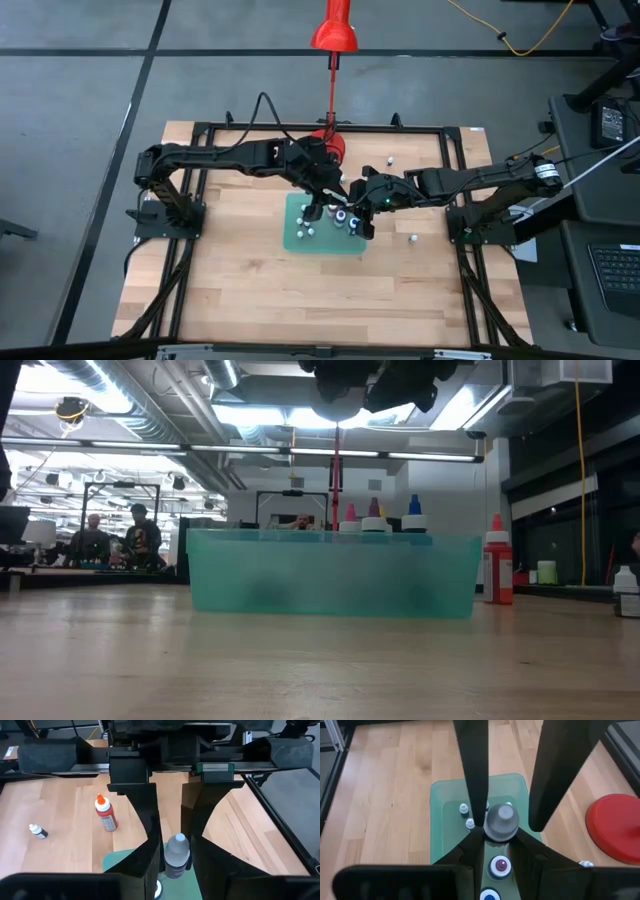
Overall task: Pick & Place food coloring
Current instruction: Put the small purple food coloring bottle into the green bin
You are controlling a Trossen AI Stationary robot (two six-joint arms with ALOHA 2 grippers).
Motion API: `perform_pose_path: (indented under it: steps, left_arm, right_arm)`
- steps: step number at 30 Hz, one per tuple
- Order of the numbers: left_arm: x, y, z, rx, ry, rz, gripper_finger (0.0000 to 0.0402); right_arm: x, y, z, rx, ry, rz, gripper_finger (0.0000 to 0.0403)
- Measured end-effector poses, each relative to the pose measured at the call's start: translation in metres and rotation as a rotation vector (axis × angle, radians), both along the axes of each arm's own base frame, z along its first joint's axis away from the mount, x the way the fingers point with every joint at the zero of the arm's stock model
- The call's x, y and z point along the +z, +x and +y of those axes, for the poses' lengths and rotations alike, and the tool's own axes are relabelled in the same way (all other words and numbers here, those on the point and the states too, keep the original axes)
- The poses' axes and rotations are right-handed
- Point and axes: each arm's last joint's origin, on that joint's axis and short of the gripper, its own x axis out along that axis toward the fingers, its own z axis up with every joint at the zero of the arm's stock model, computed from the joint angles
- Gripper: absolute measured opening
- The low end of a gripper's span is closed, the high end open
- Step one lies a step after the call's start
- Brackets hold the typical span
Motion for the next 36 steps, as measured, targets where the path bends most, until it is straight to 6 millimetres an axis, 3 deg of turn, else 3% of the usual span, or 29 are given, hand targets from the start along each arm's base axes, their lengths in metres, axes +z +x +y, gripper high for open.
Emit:
perform_pose_path:
  steps: [7,15,25,36]
  left_arm:
    - [-0.011,0.007,0.0,-0.013,-0.003,0.032,0.0097]
    - [-0.01,0.007,0.003,-0.01,-0.003,0.027,0.0094]
    - [-0.01,0.007,0.002,-0.018,-0.021,0.028,0.0059]
    - [0.003,-0.001,0.003,-0.022,-0.034,-0.009,0.0059]
  right_arm:
    - [-0.001,-0.001,0.0,-0.004,-0.004,0.012,0.0084]
    - [-0.001,-0.001,0.0,-0.005,-0.004,0.012,0.0084]
    - [-0.001,-0.001,0.0,-0.004,-0.005,0.012,0.0084]
    - [-0.001,-0.002,0.0,-0.004,-0.005,0.022,0.0132]
